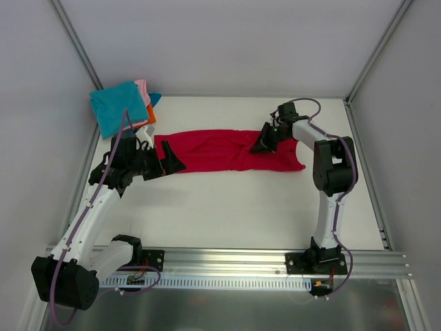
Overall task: Fold and stack the t-shirts
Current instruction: Fold the other side of the tshirt into a rectangle
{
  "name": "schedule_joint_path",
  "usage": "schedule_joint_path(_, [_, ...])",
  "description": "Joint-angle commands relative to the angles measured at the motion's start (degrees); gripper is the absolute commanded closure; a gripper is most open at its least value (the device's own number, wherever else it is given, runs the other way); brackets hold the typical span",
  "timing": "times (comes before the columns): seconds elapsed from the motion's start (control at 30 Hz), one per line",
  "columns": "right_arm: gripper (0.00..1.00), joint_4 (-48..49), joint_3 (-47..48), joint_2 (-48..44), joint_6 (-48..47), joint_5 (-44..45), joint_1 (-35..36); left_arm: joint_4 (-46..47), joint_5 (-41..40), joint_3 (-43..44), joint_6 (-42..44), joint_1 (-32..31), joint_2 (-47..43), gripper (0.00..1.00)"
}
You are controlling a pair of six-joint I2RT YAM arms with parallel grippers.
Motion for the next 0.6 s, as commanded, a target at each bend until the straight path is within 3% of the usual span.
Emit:
schedule_joint_path(0.0, [0.77, -0.8, 0.5, -1.0, -0.6, 0.8, -0.2, -0.8, -0.3, -0.3, 0.9, -0.4, -0.8, 0.01])
schedule_joint_path(0.07, [0.62, -1.9, 0.2, -1.8, -1.5, 2.0, -0.2, -0.9, -0.6, -0.5, 0.8, -0.4, -0.7, 0.01])
schedule_joint_path(0.13, [0.57, -2.7, 0.1, -2.3, -2.3, 3.5, -0.4, -0.7, -0.4, -0.6, 0.8, -0.4, -0.6, 0.01])
schedule_joint_path(0.57, [0.60, -4.7, 2.8, -0.1, -3.8, 2.7, -4.0, -1.9, -1.7, -1.0, 1.7, -0.3, -1.2, 0.01])
